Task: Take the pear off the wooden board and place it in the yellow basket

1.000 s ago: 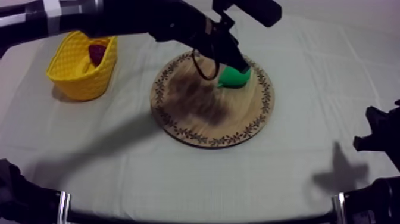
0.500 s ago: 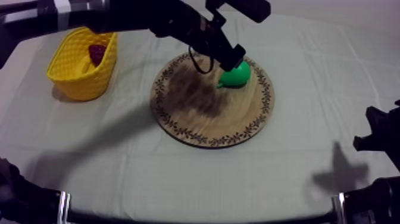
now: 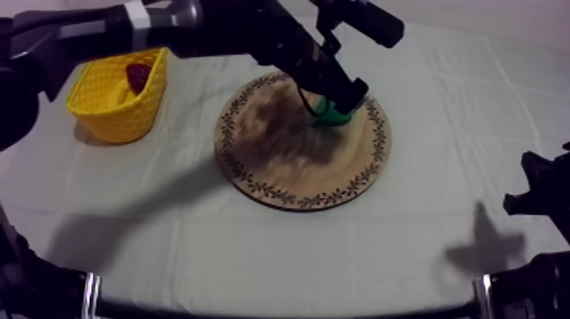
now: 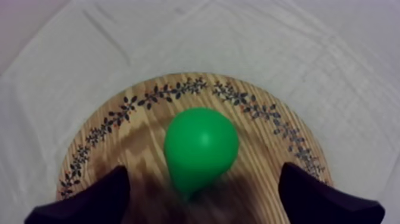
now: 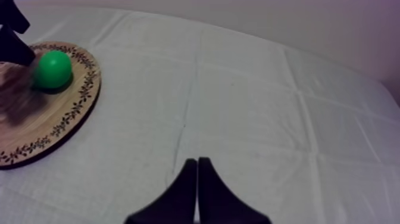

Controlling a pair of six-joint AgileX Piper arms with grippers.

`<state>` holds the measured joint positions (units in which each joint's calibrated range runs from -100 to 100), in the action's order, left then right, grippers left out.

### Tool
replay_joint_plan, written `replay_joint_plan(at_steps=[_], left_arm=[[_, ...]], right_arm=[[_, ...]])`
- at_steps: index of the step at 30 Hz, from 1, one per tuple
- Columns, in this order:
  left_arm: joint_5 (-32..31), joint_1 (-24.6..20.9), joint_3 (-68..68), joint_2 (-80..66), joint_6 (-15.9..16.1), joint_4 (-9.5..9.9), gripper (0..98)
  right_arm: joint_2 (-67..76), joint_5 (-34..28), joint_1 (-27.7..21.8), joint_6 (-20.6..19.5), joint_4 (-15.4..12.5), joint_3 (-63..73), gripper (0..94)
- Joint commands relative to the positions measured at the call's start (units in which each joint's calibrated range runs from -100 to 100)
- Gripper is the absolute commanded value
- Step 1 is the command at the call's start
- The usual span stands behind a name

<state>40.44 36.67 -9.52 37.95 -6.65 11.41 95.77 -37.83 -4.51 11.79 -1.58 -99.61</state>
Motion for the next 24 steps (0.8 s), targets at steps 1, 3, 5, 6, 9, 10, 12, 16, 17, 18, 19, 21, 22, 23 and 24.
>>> replay_joint_plan(at_steps=[1,3,5,6,9,10,12,16,17,18,19,21,22,23,24], left_arm=[[0.6,-0.1,-2.6,2.5,0.0,0.07,92.6],[1.2,-0.2,-4.9,4.5,-0.3,0.4,92.1],[1.5,-0.2,-7.4,6.7,-0.7,0.88,91.3],[1.7,-0.2,-8.6,7.8,-0.9,1.06,90.8],[2.3,-0.3,-11.9,10.6,-0.9,1.35,89.9],[2.6,-0.3,-12.8,11.5,-0.9,1.43,89.7],[3.1,-0.3,-14.4,13.0,-0.9,1.52,89.4],[4.2,-0.2,-17.0,15.6,-0.8,1.62,88.9],[4.7,-0.2,-17.5,16.1,-0.7,1.63,88.7],[5.3,-0.2,-18.0,16.7,-0.6,1.64,88.5],[5.7,-0.2,-18.3,17.1,-0.4,1.63,87.7],[6.5,-0.2,-18.5,18.0,0.1,1.61,85.9],[6.7,-0.2,-18.5,18.4,0.2,1.65,85.2],[6.9,-0.2,-18.6,18.8,0.3,1.68,84.2],[7.0,-0.2,-18.9,19.1,0.2,1.7,83.1]], right_arm=[[0.0,0.0,0.0,0.0,0.0,-0.1,0.5],[0.0,0.0,0.0,0.0,0.0,-0.1,0.5],[0.0,0.0,0.0,0.0,0.0,-0.1,0.5],[0.0,0.0,0.0,0.0,0.0,-0.1,0.5],[0.0,0.0,0.0,0.0,0.0,-0.1,0.5],[0.0,0.0,0.0,0.0,0.0,-0.1,0.5],[0.0,0.0,0.0,0.0,0.0,-0.1,0.5],[0.0,0.0,0.0,0.0,0.0,-0.1,0.5],[0.0,0.0,0.0,0.0,0.0,-0.1,0.5],[0.0,0.0,0.0,0.0,0.0,-0.1,0.5],[0.0,0.0,0.0,0.0,0.0,-0.1,0.5],[0.0,0.0,0.0,0.0,0.0,-0.1,0.5],[0.0,0.0,0.0,0.0,0.0,-0.1,0.5],[0.0,0.0,0.0,0.0,0.0,-0.1,0.5],[0.0,0.0,0.0,0.0,0.0,-0.1,0.5]])
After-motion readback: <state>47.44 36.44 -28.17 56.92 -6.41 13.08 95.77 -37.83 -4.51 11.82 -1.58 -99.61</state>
